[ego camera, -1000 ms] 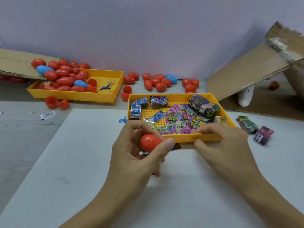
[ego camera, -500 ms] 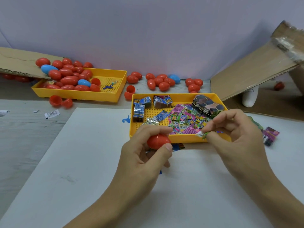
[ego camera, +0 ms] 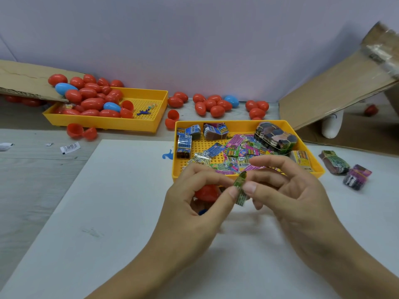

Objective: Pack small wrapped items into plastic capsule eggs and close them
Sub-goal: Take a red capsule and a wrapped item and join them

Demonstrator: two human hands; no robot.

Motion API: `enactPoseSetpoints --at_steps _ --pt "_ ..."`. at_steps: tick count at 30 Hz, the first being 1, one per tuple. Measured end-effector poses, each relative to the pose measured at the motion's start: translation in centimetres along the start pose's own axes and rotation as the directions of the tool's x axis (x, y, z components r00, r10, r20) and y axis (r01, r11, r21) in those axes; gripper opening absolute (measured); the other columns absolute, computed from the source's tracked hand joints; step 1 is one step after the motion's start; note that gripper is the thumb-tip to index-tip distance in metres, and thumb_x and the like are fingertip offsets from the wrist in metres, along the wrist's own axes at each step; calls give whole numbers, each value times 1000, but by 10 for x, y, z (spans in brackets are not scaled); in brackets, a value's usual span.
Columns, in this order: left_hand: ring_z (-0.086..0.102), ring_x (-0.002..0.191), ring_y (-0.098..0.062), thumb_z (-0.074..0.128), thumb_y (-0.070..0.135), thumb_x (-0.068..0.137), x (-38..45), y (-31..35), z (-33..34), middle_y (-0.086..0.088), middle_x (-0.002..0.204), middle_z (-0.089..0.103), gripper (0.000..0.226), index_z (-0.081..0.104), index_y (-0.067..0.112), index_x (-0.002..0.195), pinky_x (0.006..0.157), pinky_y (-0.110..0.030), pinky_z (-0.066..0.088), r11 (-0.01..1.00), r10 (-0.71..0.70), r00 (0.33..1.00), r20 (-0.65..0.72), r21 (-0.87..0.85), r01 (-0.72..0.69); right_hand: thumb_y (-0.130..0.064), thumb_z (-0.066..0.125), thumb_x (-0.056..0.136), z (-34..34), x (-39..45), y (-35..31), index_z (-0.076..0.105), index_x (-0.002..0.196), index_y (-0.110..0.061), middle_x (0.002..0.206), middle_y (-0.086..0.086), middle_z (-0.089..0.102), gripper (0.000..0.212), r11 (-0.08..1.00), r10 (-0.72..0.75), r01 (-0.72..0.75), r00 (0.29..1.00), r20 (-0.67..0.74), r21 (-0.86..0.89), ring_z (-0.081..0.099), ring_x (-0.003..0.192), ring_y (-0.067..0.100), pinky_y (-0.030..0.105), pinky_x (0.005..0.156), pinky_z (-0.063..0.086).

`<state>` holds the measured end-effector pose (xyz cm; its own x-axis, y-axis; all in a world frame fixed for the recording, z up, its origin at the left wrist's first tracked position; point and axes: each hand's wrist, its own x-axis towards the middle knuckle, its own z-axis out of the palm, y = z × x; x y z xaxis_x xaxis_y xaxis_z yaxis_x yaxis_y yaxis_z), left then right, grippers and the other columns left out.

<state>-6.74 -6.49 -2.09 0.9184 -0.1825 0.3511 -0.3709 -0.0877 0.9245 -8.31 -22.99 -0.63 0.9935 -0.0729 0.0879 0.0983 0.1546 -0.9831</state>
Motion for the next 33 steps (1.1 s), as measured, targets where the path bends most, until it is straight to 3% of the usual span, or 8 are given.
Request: enactPoseSetpoints --at_steps 6,9,13,16,20,23,28,33 --pt "56 64 -12 72 41 73 2 -2 -3 8 77 59 16 71 25 70 57 -22 45 991 -82 996 -19 -111 80 -27 71 77 3 -2 -3 74 98 -22 77 11 73 22 997 -17 14 999 -32 -79 70 67 20 22 54 48" --pt "54 62 -13 74 41 70 2 -1 -3 5 78 60 17 70 24 70 55 -25 45 983 -101 995 -17 -154 98 -51 72 72 6 -4 -7 76 99 -28 81 6 73 36 992 21 -18 1000 19 -125 68 70 16 20 54 48" --pt "54 62 -13 75 39 72 2 -1 -5 5 75 59 18 70 22 72 56 -23 45 982 -91 996 -4 -165 89 -35 82 67 6 -7 -8 75 103 -30 84 -1 73 37 988 -17 19 1000 11 -155 67 64 13 14 55 48" --pt "55 64 -13 76 37 73 2 -1 -4 7 76 60 16 70 22 71 58 -23 45 990 -47 999 -15 -134 44 -41 84 65 7 -9 -8 71 106 -40 98 -5 72 43 983 -19 20 1000 6 -185 72 73 20 19 54 50" --pt "61 76 -15 74 31 77 0 0 -3 6 85 60 11 70 22 75 63 -18 46 998 57 998 -16 -31 -58 -50 80 60 11 -11 -8 75 92 -30 82 3 75 38 979 57 -54 998 11 -198 72 71 17 24 48 51" --pt "63 77 -19 72 28 79 -3 0 0 8 91 56 9 70 20 78 60 -21 49 992 125 992 -19 27 -125 -38 79 70 9 -11 -6 78 87 -22 77 7 75 23 975 77 -71 997 21 -213 72 72 17 26 49 52" --pt "63 79 -18 72 24 81 -5 -2 1 5 96 52 9 70 16 80 62 -22 49 976 206 973 -107 101 -195 -27 77 72 8 -9 -7 80 91 -21 86 9 77 21 984 165 -159 982 87 -77 73 81 19 27 56 55" --pt "63 87 -23 74 23 79 -6 -2 1 3 99 50 8 70 17 81 63 -29 51 973 219 964 -150 103 -205 -41 90 53 6 -7 -7 79 98 -17 90 8 76 52 980 197 -200 971 135 9 67 77 17 26 59 53"
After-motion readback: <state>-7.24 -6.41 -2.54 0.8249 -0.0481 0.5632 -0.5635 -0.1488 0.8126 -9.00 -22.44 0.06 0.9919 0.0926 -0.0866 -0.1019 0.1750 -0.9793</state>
